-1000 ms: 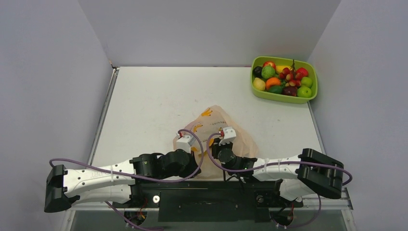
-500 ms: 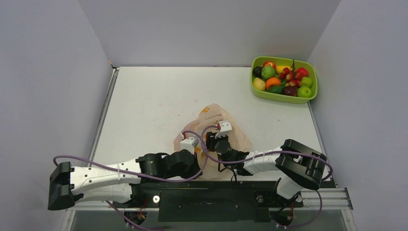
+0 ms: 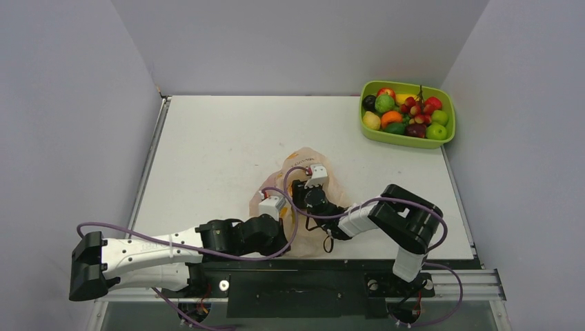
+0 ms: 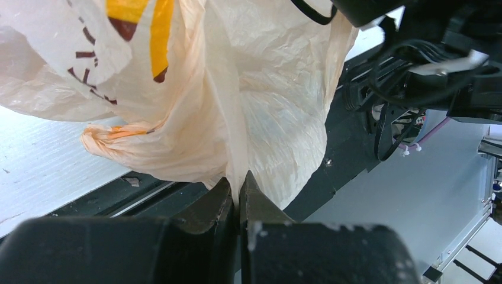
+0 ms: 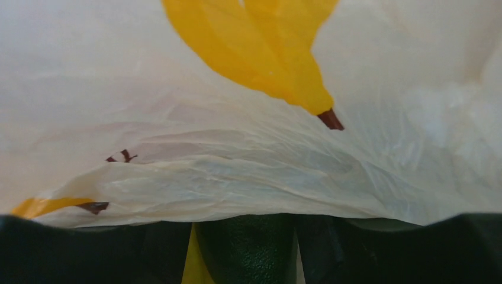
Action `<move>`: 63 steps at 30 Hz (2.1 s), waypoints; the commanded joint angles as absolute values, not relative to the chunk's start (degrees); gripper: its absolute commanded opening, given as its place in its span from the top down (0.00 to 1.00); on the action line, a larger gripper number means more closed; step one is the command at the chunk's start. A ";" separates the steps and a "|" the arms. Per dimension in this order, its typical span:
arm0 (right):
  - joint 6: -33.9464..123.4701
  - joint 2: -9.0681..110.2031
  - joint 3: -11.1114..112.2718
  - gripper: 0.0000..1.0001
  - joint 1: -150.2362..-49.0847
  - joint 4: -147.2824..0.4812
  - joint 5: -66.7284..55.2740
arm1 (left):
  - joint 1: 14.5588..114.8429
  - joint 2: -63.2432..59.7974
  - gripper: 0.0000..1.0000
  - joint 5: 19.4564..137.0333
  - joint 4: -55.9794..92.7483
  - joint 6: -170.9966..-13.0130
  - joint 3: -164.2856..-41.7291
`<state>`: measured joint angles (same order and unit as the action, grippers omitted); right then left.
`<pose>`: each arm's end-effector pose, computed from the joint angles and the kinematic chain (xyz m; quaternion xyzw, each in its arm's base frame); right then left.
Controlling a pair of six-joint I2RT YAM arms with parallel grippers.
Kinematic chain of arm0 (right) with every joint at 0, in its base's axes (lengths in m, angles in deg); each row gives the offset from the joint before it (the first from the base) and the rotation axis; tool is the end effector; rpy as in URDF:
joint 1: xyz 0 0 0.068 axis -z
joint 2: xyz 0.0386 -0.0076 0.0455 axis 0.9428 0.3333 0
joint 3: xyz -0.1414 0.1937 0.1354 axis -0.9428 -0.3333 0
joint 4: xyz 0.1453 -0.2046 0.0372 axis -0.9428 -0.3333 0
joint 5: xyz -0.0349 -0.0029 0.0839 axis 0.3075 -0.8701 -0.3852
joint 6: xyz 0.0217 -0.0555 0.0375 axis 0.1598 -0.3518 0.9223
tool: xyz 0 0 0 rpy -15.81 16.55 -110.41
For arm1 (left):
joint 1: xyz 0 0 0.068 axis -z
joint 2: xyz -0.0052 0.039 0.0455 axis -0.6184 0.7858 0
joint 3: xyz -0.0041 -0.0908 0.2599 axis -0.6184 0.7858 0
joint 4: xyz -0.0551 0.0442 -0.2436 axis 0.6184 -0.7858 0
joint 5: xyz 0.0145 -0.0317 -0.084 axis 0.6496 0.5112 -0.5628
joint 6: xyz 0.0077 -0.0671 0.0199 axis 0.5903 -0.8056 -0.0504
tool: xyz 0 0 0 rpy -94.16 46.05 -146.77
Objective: Take the fake fruits out of the plastic bag
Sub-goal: Take out the fake fruit from the plastic bag.
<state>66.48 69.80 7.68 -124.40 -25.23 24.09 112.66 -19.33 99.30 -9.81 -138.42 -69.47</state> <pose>0.2139 0.2563 0.1364 -0.0687 0.8085 0.2522 0.5272 0.0693 -0.2017 0.2255 0.0896 0.9156 -0.3046 0.2468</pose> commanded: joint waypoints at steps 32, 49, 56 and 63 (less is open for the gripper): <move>72.31 47.57 6.75 1.00 -128.43 -43.96 9.40 | 111.02 -24.66 1.00 103.77 -8.22 -143.19 -67.24; 71.54 16.00 5.98 1.00 -131.75 -70.60 14.06 | 110.72 -30.09 1.00 107.05 -9.78 -144.51 -64.21; 67.21 6.45 13.39 1.00 -129.58 -83.86 21.97 | 110.32 -31.59 1.00 106.29 -9.18 -144.83 -62.69; 64.68 11.87 21.89 1.00 -118.68 -86.96 30.94 | 110.27 -30.90 1.00 105.54 -10.16 -143.71 -64.08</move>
